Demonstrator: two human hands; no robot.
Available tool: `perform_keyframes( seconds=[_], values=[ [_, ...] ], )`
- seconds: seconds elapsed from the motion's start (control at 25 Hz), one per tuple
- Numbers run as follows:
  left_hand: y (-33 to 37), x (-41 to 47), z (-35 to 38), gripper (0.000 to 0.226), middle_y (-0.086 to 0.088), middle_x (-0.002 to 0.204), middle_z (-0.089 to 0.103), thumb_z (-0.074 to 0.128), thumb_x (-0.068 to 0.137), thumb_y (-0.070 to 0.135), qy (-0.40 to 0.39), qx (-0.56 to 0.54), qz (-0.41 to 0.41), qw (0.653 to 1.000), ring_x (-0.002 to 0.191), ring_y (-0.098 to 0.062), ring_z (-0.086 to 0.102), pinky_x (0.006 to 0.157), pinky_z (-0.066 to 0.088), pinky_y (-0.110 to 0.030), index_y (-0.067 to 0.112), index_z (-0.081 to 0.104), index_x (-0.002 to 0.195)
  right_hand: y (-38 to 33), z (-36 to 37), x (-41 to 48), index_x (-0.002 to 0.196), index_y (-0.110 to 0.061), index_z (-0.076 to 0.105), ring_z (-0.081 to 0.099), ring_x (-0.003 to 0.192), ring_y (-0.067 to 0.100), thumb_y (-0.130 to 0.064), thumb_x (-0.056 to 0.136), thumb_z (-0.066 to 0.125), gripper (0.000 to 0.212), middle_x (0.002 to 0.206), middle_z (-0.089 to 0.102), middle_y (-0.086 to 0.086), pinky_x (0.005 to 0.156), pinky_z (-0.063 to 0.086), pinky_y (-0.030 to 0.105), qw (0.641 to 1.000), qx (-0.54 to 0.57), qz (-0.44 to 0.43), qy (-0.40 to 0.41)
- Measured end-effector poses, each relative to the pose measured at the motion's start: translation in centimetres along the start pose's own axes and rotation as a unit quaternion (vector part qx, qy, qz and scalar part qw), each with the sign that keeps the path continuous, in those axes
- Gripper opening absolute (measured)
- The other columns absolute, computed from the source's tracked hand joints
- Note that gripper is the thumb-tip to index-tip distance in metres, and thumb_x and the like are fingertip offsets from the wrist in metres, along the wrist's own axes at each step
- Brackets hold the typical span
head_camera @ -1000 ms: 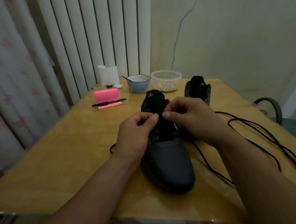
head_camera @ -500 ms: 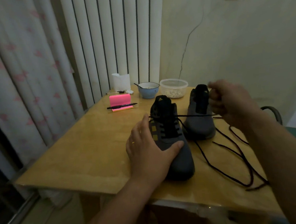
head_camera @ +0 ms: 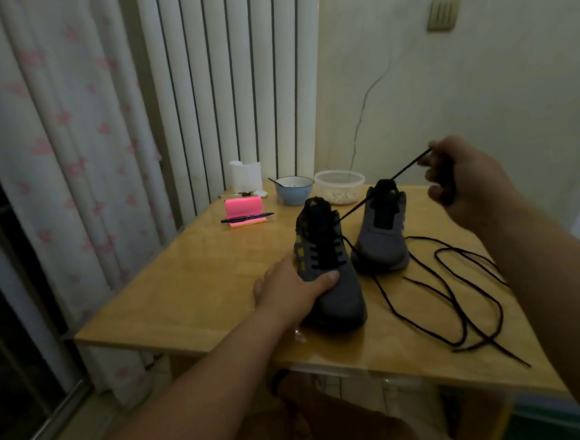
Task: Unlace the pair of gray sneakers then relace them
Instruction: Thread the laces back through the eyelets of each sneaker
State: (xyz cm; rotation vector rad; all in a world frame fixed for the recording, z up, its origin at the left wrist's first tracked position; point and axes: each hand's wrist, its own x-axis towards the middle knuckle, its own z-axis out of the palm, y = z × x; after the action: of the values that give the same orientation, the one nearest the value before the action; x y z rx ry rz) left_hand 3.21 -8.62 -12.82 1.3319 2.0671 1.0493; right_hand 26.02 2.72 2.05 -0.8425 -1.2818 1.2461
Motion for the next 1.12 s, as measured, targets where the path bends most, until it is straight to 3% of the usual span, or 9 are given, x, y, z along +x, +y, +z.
perform_keyframes(
  seconds=[0.12,0.28,0.44,0.52,0.6,0.68,0.76,0.92,1.12],
  values=[
    [-0.6,0.8,-0.9,0.090,0.016,0.134,0.066,0.078,0.068,0.075,-0.064,-0.086,0.015,0.994,0.126,-0.015,0.062,0.113,0.047,-0.049,0.039,0.049,0.145,-1.5,-1.2,0.1,0.074,-0.018,0.048,0.038,0.056,0.009,-0.021,0.099,0.053,0.025,0.088,0.073,0.001,0.047,0.025,0.021,0.995,0.091,-0.013,-0.034],
    [-0.9,1.3,-1.4,0.072,0.008,0.142,0.063,0.080,0.090,0.043,-0.123,-0.148,0.045,0.980,0.123,-0.011,0.063,0.109,0.052,-0.042,0.028,0.047,0.152,-1.9,-1.9,0.7,0.070,-0.020,0.048,0.035,0.054,0.010,-0.024,0.099,0.053,0.030,0.073,0.061,-0.003,0.047,0.023,0.021,0.990,0.140,-0.026,-0.005],
    [-0.2,1.1,-1.9,0.100,0.004,0.164,0.038,0.073,0.080,0.069,0.001,-0.064,0.077,0.995,0.147,-0.019,0.041,0.119,0.040,-0.051,0.029,0.030,0.162,-0.9,-1.1,0.8,0.080,-0.017,0.055,0.039,0.055,0.010,-0.028,0.104,0.055,0.026,0.078,0.068,0.000,0.047,0.027,0.022,0.998,0.005,-0.027,-0.059],
    [2.4,1.4,-3.1,0.078,0.004,0.161,0.041,0.068,0.093,0.052,0.086,-0.082,0.162,0.980,0.147,-0.015,0.038,0.121,0.037,-0.049,0.027,0.035,0.160,-1.0,0.4,0.2,0.089,-0.012,0.060,0.043,0.058,0.012,-0.029,0.105,0.055,0.024,0.085,0.073,0.004,0.050,0.032,0.024,0.985,-0.108,-0.039,-0.125],
    [6.4,2.3,-4.6,0.064,0.004,0.158,0.046,0.061,0.099,0.032,0.026,-0.122,0.231,0.965,0.145,-0.011,0.041,0.121,0.038,-0.044,0.025,0.039,0.159,-1.4,2.4,-0.4,0.092,-0.011,0.064,0.047,0.059,0.013,-0.030,0.107,0.054,0.026,0.094,0.076,0.008,0.053,0.038,0.025,0.958,-0.194,-0.059,-0.203],
    [10.0,2.6,-5.2,0.060,0.004,0.149,0.059,0.057,0.097,0.030,-0.092,-0.109,0.267,0.953,0.139,-0.009,0.050,0.118,0.041,-0.043,0.026,0.044,0.156,-1.5,3.9,-0.5,0.091,-0.011,0.065,0.048,0.059,0.013,-0.031,0.107,0.054,0.028,0.101,0.076,0.012,0.053,0.036,0.025,0.948,-0.192,-0.070,-0.243],
    [11.5,2.9,-5.0,0.048,0.002,0.124,0.074,0.057,0.100,0.026,-0.166,-0.086,0.270,0.945,0.121,-0.008,0.066,0.112,0.046,-0.039,0.024,0.052,0.148,-1.5,4.2,0.2,0.092,-0.012,0.063,0.047,0.059,0.012,-0.032,0.106,0.055,0.025,0.099,0.075,0.010,0.053,0.033,0.026,0.971,-0.119,-0.062,-0.199],
    [10.6,3.7,-4.8,0.027,0.000,0.090,0.069,0.051,0.109,0.025,-0.140,-0.119,0.247,0.952,0.089,-0.017,0.068,0.084,0.055,-0.027,0.020,0.069,0.129,-0.9,1.5,1.4,0.092,-0.016,0.060,0.044,0.060,0.010,-0.036,0.105,0.055,0.024,0.093,0.075,0.002,0.052,0.030,0.024,0.995,-0.030,-0.016,-0.099],
    [11.1,3.9,-4.4,0.033,-0.006,0.088,0.068,0.051,0.110,0.035,-0.155,-0.145,0.238,0.948,0.086,-0.024,0.064,0.091,0.054,-0.040,0.014,0.074,0.100,-0.3,2.0,1.3,0.100,-0.009,0.068,0.052,0.064,0.014,-0.036,0.105,0.056,0.031,0.093,0.075,0.001,0.057,0.037,0.028,0.973,-0.149,-0.046,-0.169]
  ],
)
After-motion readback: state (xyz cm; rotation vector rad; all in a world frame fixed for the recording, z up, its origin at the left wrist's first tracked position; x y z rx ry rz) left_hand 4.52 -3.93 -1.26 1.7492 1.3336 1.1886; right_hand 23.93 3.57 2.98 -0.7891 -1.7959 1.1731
